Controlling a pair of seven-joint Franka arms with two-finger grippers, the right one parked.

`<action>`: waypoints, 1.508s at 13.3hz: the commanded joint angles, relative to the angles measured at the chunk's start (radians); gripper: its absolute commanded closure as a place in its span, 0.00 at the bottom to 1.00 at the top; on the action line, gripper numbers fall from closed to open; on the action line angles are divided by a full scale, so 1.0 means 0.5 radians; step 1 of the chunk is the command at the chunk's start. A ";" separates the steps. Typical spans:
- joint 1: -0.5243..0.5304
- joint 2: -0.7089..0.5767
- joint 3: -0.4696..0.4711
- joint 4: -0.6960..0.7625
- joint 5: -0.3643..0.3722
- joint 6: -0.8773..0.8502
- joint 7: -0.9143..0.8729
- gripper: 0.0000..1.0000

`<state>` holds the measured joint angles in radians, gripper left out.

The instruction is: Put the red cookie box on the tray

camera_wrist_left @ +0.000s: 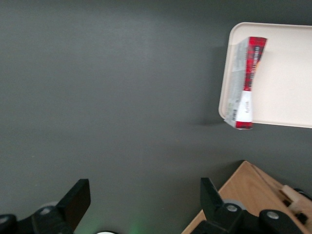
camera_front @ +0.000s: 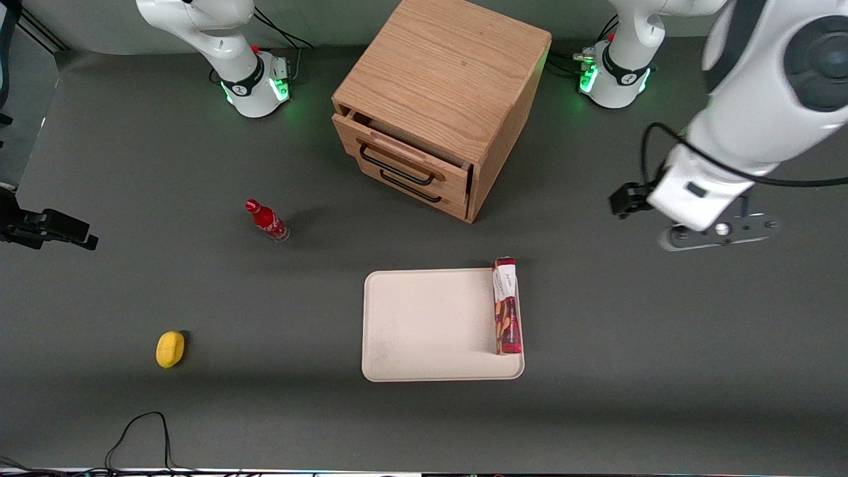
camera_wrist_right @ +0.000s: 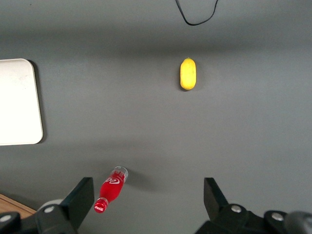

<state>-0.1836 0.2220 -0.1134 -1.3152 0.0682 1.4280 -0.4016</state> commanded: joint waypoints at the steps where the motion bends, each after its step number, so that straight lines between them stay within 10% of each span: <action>1: 0.146 -0.256 -0.013 -0.329 -0.029 0.077 0.204 0.00; 12: 0.392 -0.334 0.168 -0.481 -0.087 0.322 0.784 0.00; 20: 0.340 -0.358 0.178 -0.477 -0.115 0.326 0.548 0.00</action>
<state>0.0088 0.0765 -0.0317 -1.5218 0.0187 1.5879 -0.0973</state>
